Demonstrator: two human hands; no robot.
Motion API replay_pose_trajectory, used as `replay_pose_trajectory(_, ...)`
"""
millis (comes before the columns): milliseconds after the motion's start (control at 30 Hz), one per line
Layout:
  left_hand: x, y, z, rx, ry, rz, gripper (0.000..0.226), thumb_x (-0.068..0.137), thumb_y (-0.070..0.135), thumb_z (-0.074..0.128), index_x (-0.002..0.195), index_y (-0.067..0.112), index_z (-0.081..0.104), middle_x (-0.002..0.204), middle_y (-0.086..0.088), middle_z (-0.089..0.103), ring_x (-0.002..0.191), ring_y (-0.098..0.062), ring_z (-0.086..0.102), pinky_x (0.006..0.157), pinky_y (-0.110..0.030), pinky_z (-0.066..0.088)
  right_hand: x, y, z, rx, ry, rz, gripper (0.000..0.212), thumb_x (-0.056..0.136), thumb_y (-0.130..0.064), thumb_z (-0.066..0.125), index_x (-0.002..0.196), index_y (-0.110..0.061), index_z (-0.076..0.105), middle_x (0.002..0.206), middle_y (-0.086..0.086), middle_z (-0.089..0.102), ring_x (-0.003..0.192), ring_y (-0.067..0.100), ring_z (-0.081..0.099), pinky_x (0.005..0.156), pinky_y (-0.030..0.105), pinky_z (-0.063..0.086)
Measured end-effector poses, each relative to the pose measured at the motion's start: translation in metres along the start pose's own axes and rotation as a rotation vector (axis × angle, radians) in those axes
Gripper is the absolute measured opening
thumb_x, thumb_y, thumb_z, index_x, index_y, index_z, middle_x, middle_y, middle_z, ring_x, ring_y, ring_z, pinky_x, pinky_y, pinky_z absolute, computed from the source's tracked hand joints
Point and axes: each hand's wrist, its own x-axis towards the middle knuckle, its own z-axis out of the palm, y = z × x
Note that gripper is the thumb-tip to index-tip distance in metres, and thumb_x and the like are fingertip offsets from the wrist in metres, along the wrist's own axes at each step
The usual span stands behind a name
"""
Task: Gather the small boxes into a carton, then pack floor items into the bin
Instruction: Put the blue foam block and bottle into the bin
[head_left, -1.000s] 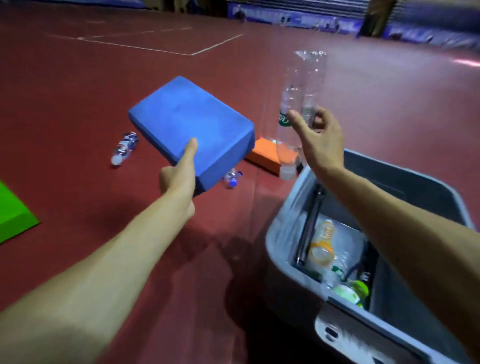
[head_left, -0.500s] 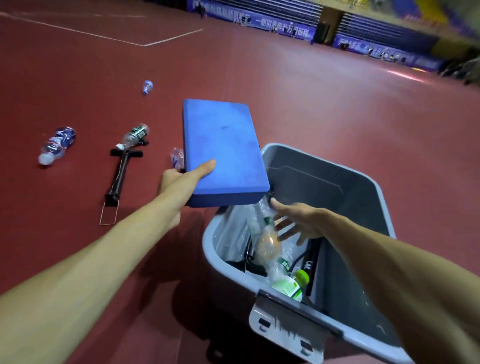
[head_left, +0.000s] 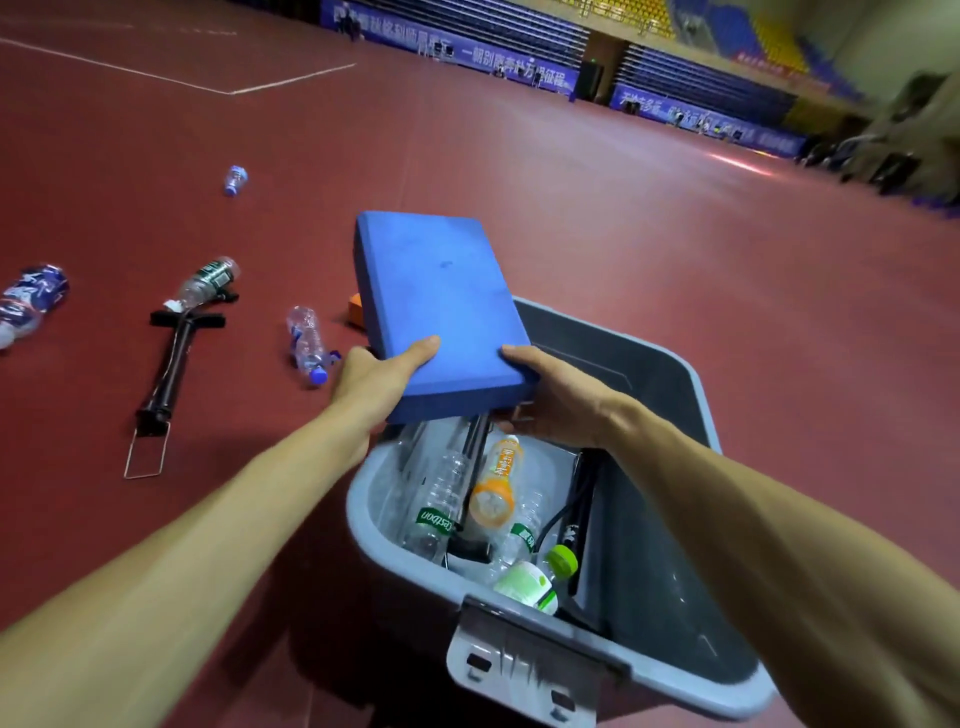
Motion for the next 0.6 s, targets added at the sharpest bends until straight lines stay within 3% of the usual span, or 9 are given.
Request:
replay_pose_trajectory(100, -0.005, 0.000, 0.017, 0.081, -0.177, 0.066, 0.029, 0.084, 0.047, 0.063, 0.084, 0.019, 0.063, 0.072, 0.009, 0.060, 0.066, -0.008, 0.055, 0.058, -0.024, 0.041, -0.005, 0.011, -0.029, 0.209, 0.199, -0.005, 0.065, 0.063, -0.046, 0.079, 0.113, -0.011, 0.056, 0.099, 0.014, 0.052, 0.081, 0.028, 0.059, 0.084, 0.039, 0.055)
replay_pose_trajectory(167, -0.004, -0.002, 0.026, 0.128, -0.231, 0.121, 0.021, 0.088, 0.045, 0.059, 0.085, 0.025, 0.065, 0.083, 0.010, 0.065, 0.078, -0.009, 0.060, 0.071, -0.025, 0.045, -0.010, 0.025, -0.049, 0.272, 0.331, 0.003, 0.074, 0.059, -0.051, 0.079, 0.117, -0.010, 0.056, 0.098, 0.015, 0.056, 0.081, 0.029, 0.060, 0.089, 0.042, 0.054)
replay_pose_trajectory(267, -0.003, -0.006, 0.028, 0.180, -0.228, 0.154, 0.017, 0.087, 0.042, 0.060, 0.094, 0.027, 0.066, 0.093, 0.008, 0.066, 0.094, -0.015, 0.061, 0.074, -0.027, 0.041, -0.017, 0.047, -0.067, 0.296, 0.527, 0.088, 0.065, 0.063, -0.063, 0.065, 0.099, -0.010, 0.054, 0.071, 0.011, 0.050, 0.051, 0.024, 0.051, 0.055, 0.031, 0.054)
replay_pose_trajectory(333, 0.000, -0.009, 0.026, 0.210, -0.220, 0.166, 0.018, 0.079, 0.046, 0.065, 0.087, 0.030, 0.066, 0.088, 0.012, 0.066, 0.095, -0.015, 0.061, 0.079, -0.029, 0.044, -0.021, 0.056, -0.074, 0.293, 0.635, 0.125, 0.057, 0.069, -0.063, 0.059, 0.091, -0.011, 0.051, 0.066, 0.010, 0.048, 0.046, 0.023, 0.047, 0.050, 0.027, 0.050)
replay_pose_trajectory(433, 0.005, -0.014, 0.020, 0.234, -0.227, 0.170, 0.023, 0.065, 0.051, 0.060, 0.080, 0.033, 0.066, 0.090, 0.013, 0.068, 0.096, -0.016, 0.062, 0.090, -0.035, 0.046, -0.025, 0.065, -0.080, 0.208, 0.757, 0.174, 0.042, 0.075, -0.055, 0.062, 0.083, -0.015, 0.050, 0.076, 0.012, 0.055, 0.054, 0.024, 0.053, 0.052, 0.030, 0.052)
replay_pose_trajectory(533, 0.010, -0.018, 0.016, 0.226, -0.236, 0.201, 0.006, 0.078, 0.039, 0.066, 0.080, 0.034, 0.065, 0.091, 0.011, 0.067, 0.093, -0.016, 0.061, 0.090, -0.035, 0.046, -0.025, 0.071, -0.083, 0.179, 0.774, 0.235, 0.030, 0.081, -0.041, 0.064, 0.083, -0.014, 0.052, 0.079, 0.010, 0.056, 0.063, 0.025, 0.055, 0.044, 0.030, 0.053)
replay_pose_trajectory(600, 0.013, -0.019, 0.015, 0.231, -0.224, 0.219, 0.001, 0.085, 0.032, 0.065, 0.084, 0.033, 0.066, 0.089, 0.012, 0.066, 0.089, -0.013, 0.058, 0.087, -0.031, 0.044, -0.021, 0.074, -0.086, 0.147, 0.801, 0.274, 0.018, 0.087, -0.025, 0.060, 0.092, -0.009, 0.051, 0.090, 0.011, 0.051, 0.080, 0.029, 0.055, 0.053, 0.039, 0.058)
